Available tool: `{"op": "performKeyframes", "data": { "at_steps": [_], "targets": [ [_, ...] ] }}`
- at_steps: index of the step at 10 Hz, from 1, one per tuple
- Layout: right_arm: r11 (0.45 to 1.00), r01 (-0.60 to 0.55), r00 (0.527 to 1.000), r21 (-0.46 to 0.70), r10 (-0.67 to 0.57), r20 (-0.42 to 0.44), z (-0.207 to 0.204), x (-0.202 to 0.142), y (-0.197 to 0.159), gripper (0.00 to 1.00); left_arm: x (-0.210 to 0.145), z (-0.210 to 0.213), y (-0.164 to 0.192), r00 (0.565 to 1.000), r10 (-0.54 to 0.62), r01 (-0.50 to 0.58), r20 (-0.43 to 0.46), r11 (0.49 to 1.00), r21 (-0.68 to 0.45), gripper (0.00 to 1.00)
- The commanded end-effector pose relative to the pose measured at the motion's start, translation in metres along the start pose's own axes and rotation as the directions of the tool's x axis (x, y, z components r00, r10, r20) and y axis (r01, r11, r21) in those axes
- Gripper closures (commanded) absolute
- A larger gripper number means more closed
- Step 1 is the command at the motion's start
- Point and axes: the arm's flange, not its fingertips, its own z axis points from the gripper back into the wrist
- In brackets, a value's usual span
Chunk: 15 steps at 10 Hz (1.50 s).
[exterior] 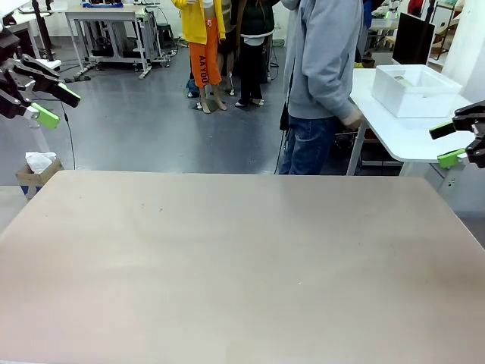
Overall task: Stack the cups and store them in the basket.
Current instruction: Place the stack of Reusable plastic cups into the Pantry Basket.
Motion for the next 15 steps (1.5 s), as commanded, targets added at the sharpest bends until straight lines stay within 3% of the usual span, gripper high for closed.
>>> {"op": "performKeyframes", "data": {
  "at_steps": [1, 15],
  "targets": [
    [1.0, 0.01, 0.999, -0.004, -0.01, 0.032, -0.0009, 0.0033, -0.0023, 0.0, 0.0013, 0.0, -0.001, 1.0, -0.004, 0.004, 0.004, 1.0, -0.003, 0.0],
    [1.0, 0.01, 0.999, -0.004, -0.01, 0.032, -0.0009, 0.0033, -0.0023, 0.0, 0.0013, 0.0, -0.001, 1.0, -0.004, 0.004, 0.004, 1.0, -0.003, 0.0]
  ]
}}
